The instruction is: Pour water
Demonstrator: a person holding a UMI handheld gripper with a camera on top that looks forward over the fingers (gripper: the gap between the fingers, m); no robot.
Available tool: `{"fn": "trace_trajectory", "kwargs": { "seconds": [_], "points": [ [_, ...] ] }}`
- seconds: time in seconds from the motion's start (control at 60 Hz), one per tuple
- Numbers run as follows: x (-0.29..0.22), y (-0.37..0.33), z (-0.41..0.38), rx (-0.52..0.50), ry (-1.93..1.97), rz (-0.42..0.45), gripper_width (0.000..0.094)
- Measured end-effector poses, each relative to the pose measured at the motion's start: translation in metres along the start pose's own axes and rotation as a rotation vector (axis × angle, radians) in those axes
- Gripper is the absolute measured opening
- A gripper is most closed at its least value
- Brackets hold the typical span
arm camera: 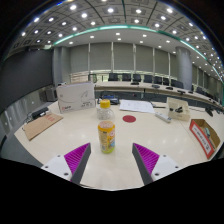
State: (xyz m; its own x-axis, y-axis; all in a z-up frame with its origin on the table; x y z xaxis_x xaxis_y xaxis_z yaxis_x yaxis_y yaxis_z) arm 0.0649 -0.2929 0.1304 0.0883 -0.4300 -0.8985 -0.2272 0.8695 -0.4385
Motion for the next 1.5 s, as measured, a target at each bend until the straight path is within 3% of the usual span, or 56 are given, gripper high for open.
{"fn": "trace_trajectory", "kwargs": {
  "seconds": [0.283,0.45,0.683,1.05,1.317,1.5],
  "points": [
    [-0.015,0.128,-0.019,0.117,0.012,0.112,0.0830],
    [-0.024,0.159,-0.015,0.155,0.003,0.174,0.0530],
    [-0.031,0.159,-0.014,0.211,-0.019,0.163,0.0392],
    [-0.146,0.196,0.050,0.429,-0.391,0.120,0.0392],
    [-0.222,0.290,0.077,0.603,-1.108,0.077,0.0388],
    [-0.232,0.338,0.070,0.646,-1.584,0.073,0.0388]
  ]
}}
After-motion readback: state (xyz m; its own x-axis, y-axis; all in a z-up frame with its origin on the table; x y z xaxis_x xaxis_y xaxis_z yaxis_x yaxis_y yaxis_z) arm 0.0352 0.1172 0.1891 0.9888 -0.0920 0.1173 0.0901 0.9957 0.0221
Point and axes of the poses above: the point between the fingertips, and its own axes, seen from behind it with the camera up: z to the right, x down, y forward, the way the camera looks, the point moved 2 cm from there along -y, backward, against the way the camera looks
